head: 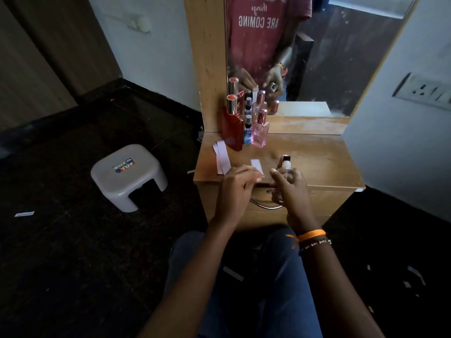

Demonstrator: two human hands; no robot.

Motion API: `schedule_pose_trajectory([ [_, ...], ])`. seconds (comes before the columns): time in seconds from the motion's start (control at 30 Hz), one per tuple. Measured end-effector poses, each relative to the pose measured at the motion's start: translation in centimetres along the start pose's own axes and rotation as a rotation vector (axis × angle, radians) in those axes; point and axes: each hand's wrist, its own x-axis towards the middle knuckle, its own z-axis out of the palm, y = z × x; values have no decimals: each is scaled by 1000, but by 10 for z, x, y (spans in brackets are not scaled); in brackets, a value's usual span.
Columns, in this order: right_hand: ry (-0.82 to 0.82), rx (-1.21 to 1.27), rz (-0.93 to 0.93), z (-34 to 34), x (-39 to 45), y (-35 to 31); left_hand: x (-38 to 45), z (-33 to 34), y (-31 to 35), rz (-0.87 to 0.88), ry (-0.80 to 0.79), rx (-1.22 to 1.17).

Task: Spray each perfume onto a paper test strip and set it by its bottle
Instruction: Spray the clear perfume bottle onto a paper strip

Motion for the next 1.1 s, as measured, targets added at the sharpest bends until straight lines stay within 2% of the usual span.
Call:
schedule_pose_trajectory([
  [0.13, -8, 205, 120, 3, -3, 1, -24, -2, 14, 100, -14, -112],
  [0.2, 23, 226, 120, 2, -3, 1, -33, -4, 15, 81, -51, -177],
  [0.3, -3, 182, 45, -2, -3, 0, -32, -7, 23, -220, -15, -443],
  [0.37, -62, 140, -16, -2, -5, -5, -18, -9, 30, -444, 29, -534],
  [0.43, -125, 111, -63, 0, -8, -8, -3, -12, 35, -586, -6, -559],
  [0.5, -177, 89, -76, 1, -12, -10, 6, -14, 39, -655, -15, -580],
  [0.7, -242, 95, -63, -1, -26, -22, 12, -19, 38, -681, -17, -517],
  [0.8, -258, 128, -124, -9, -31, -28, 12, -24, 40, -696, 6, -491],
  [0.97, -426, 396, -121, -22, -36, -36, 12, -28, 54, -679, 1, -531],
  [1.1, -449, 561, -133, -25, -38, -34, 12, -28, 64, -641, -10, -527],
])
